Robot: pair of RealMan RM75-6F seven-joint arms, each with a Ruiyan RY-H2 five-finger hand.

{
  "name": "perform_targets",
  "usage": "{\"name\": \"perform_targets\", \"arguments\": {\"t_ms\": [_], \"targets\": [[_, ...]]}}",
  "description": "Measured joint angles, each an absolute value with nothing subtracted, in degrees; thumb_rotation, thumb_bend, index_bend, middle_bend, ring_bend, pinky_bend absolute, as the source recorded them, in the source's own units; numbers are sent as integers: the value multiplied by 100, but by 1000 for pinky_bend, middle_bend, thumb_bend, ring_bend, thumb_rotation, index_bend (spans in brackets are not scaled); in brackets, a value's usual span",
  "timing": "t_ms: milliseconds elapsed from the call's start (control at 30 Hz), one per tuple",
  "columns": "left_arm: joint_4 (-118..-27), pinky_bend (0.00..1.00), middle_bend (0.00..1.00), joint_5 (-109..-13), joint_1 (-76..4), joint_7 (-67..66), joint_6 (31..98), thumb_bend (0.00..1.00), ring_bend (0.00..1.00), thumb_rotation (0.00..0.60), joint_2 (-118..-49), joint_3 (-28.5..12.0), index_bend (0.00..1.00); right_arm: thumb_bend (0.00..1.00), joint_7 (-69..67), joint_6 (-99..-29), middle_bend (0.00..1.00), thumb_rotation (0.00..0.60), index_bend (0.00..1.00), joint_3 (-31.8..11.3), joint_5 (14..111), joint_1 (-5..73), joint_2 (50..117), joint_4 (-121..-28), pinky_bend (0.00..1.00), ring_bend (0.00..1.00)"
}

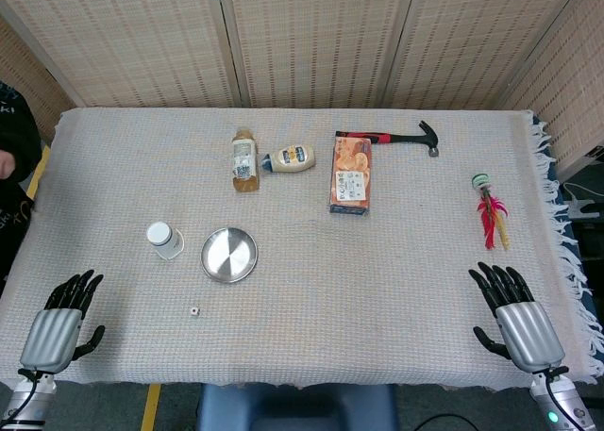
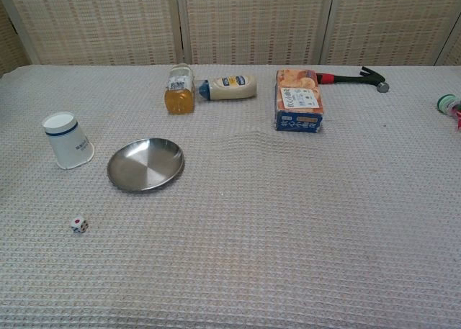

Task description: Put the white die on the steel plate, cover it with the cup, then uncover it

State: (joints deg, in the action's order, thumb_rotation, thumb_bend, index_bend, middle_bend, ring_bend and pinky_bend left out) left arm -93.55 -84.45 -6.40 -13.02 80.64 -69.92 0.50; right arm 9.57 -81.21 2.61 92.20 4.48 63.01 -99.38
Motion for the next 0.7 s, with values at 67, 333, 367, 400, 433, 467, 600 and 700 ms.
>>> {"name": "perform_targets", "arguments": {"t_ms": [67,333,367,400,433,467,600,700], "targets": [[-9353,114,0,-8468,-644,-1319,8059,351,0,600,-7009,60,0,172,943,-8133,0,600,0,265,9230,440,6291,-9940,0,0],[-9268,461,303,-8826,-711,-1313,8075,352,253,600,-7134,135,10,172,926,-8168,0,600,0,281,9270,413,6273,-9941,0,0],[-9242,581,411,-8954,-727,-1271,8099,352,368,600,-7185,159,25,172,930,-8156,0,600,0,280,9263,415,6277,-9941,0,0],[-9218,670,514,-9064,-743,-1229,8114,353,470,600,-7233,179,48,172,939,-8149,0,600,0,278,9252,416,6282,-9942,0,0],[-9185,719,573,-9181,-765,-1188,8127,353,527,600,-7293,199,64,171,946,-8148,0,600,0,276,9249,416,6284,-9944,0,0],[-9122,780,654,-9340,-801,-1144,8138,354,601,600,-7399,222,91,171,946,-8152,0,600,0,275,9254,415,6284,-9947,0,0],[-8846,926,880,-9635,-956,-1108,8080,357,804,600,-7855,262,182,171,921,-8184,0,600,0,272,9281,407,6271,-9950,0,0],[-8648,967,949,-9666,-1092,-1132,7876,357,868,600,-8179,265,221,171,895,-8178,0,600,0,271,9281,408,6260,-9944,0,0]]}}
